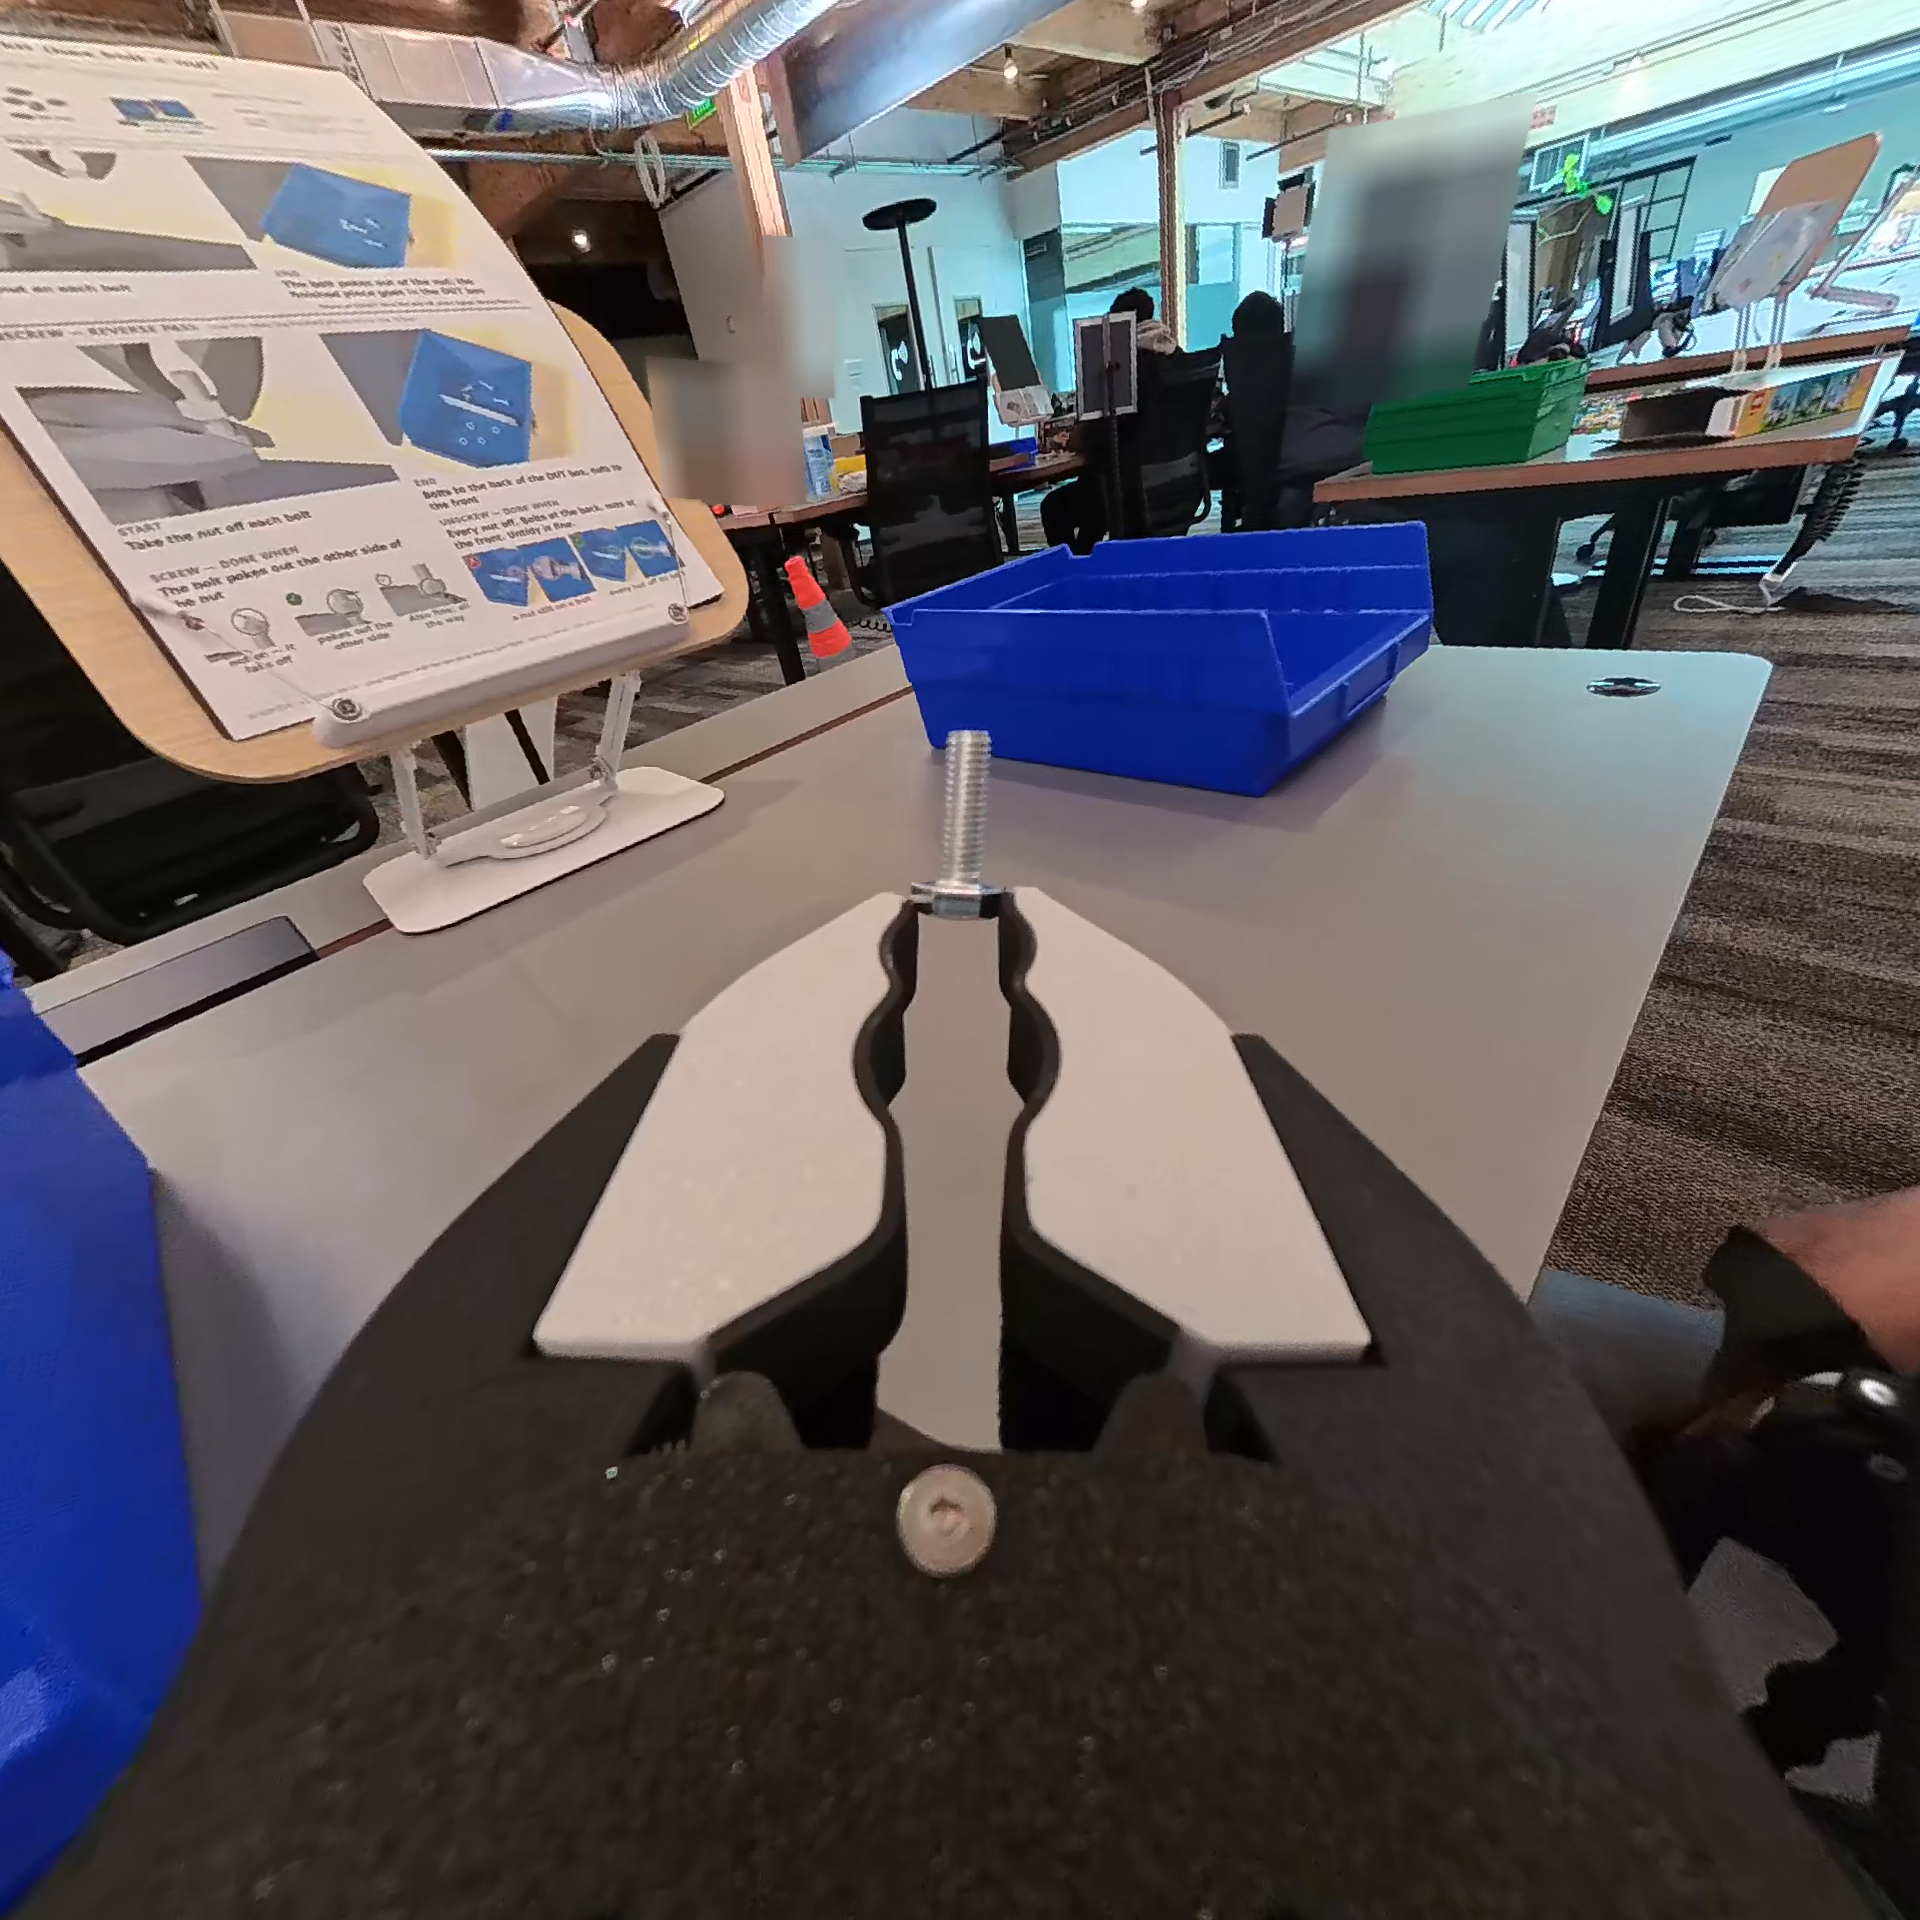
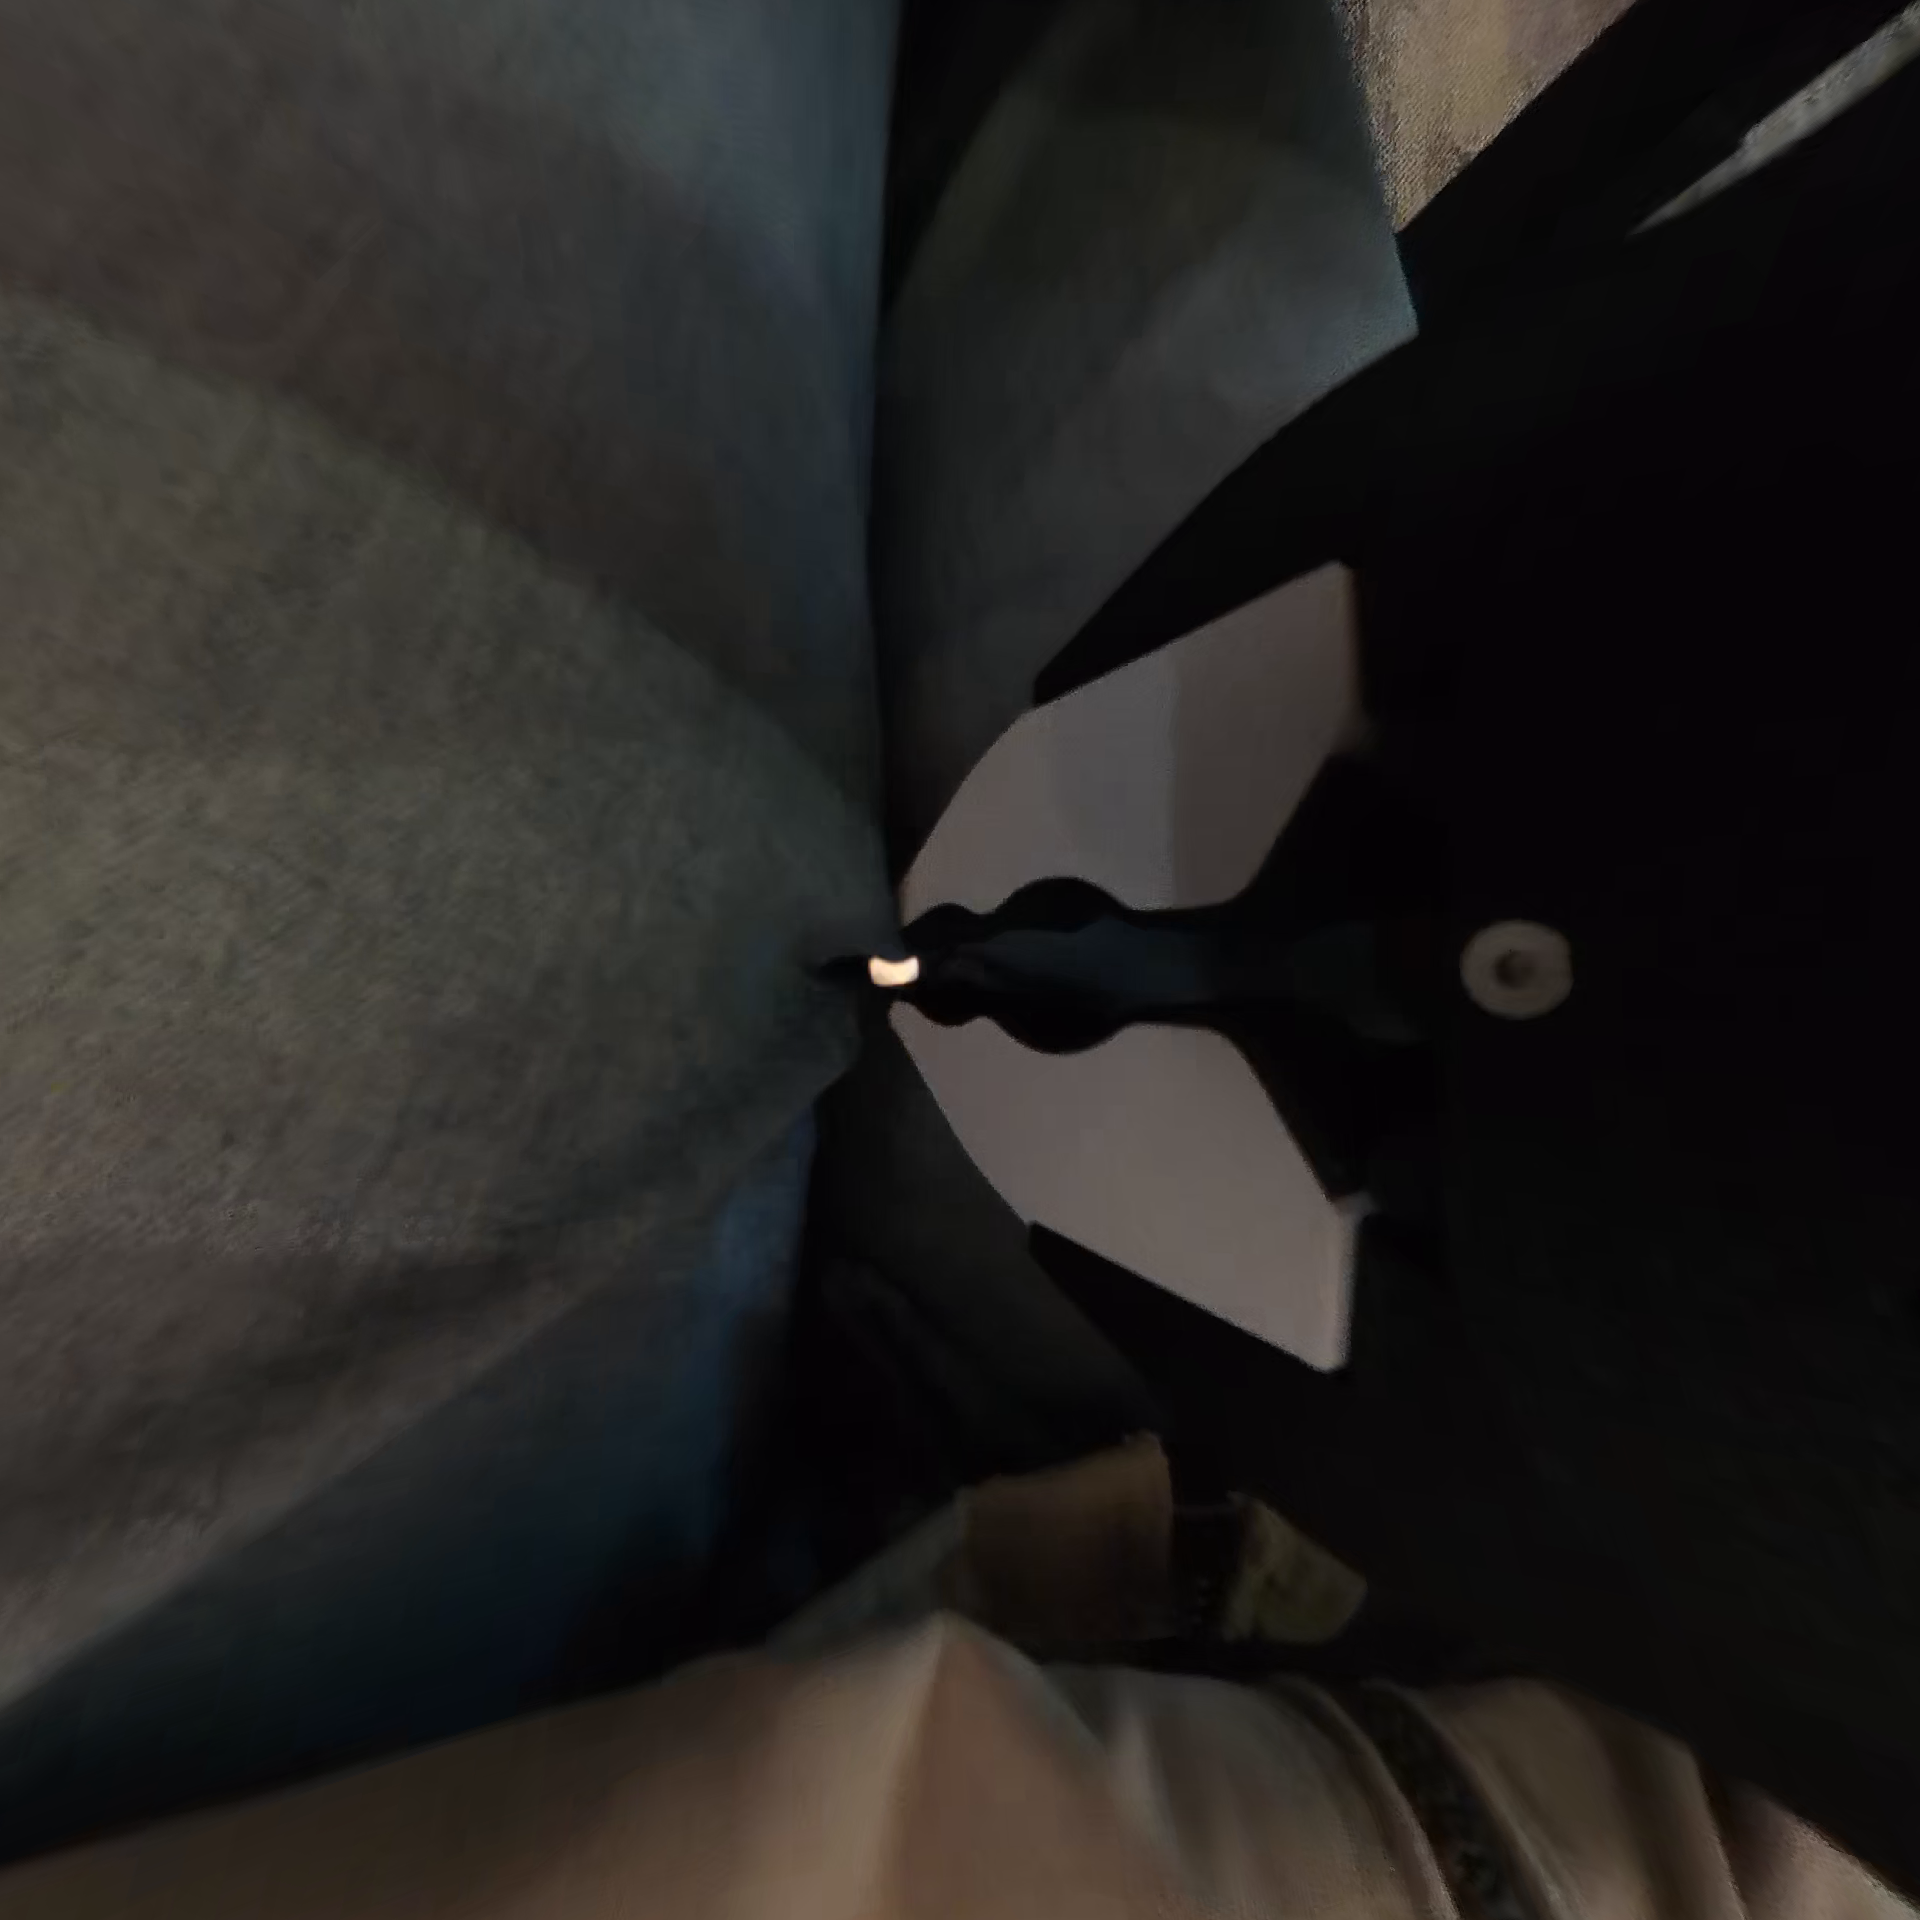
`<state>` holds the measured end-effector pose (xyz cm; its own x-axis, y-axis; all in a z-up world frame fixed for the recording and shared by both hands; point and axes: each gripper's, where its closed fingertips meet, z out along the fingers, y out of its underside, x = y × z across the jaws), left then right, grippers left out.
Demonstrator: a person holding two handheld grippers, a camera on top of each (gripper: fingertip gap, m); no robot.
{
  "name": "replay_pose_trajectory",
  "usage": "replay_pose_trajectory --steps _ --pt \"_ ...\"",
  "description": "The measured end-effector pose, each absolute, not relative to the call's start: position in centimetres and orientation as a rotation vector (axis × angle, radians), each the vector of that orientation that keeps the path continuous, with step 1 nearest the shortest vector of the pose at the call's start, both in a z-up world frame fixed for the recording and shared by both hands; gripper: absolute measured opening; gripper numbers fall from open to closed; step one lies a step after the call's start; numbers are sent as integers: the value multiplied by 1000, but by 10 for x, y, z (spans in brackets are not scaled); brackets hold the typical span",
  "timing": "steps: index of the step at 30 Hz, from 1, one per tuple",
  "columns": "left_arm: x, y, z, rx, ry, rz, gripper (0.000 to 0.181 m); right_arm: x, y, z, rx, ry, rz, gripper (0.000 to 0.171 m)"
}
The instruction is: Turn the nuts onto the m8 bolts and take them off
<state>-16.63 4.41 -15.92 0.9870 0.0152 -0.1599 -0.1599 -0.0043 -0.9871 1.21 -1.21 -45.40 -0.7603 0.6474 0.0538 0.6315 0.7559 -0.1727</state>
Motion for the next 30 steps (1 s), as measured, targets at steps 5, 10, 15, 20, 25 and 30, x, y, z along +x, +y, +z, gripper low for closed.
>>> replay_pose_trajectory --steps 5,10,15,20,25,30 --pt "-162 46 -161 -1577 125 138 15 14 -11 -450 -1070 -2778 289 7" --pt "-159 47 -161 -1577 132 138 15 18 -10 -442 -1125 -2718 388 7" --pt "-157 48 -163 -1585 136 133 15 8 -21 -443 -1089 -2639 549 7" --pt "-155 47 -163 -1583 143 134 15 -2 -28 -444 -998 -2637 582 7" --pt "-155 49 -165 -1589 144 123 15 -5 -31 -443 -874 -2627 600 7" --pt "-154 49 -166 -1590 149 123 15 -9 -34 -442 -811 -2626 642 7"
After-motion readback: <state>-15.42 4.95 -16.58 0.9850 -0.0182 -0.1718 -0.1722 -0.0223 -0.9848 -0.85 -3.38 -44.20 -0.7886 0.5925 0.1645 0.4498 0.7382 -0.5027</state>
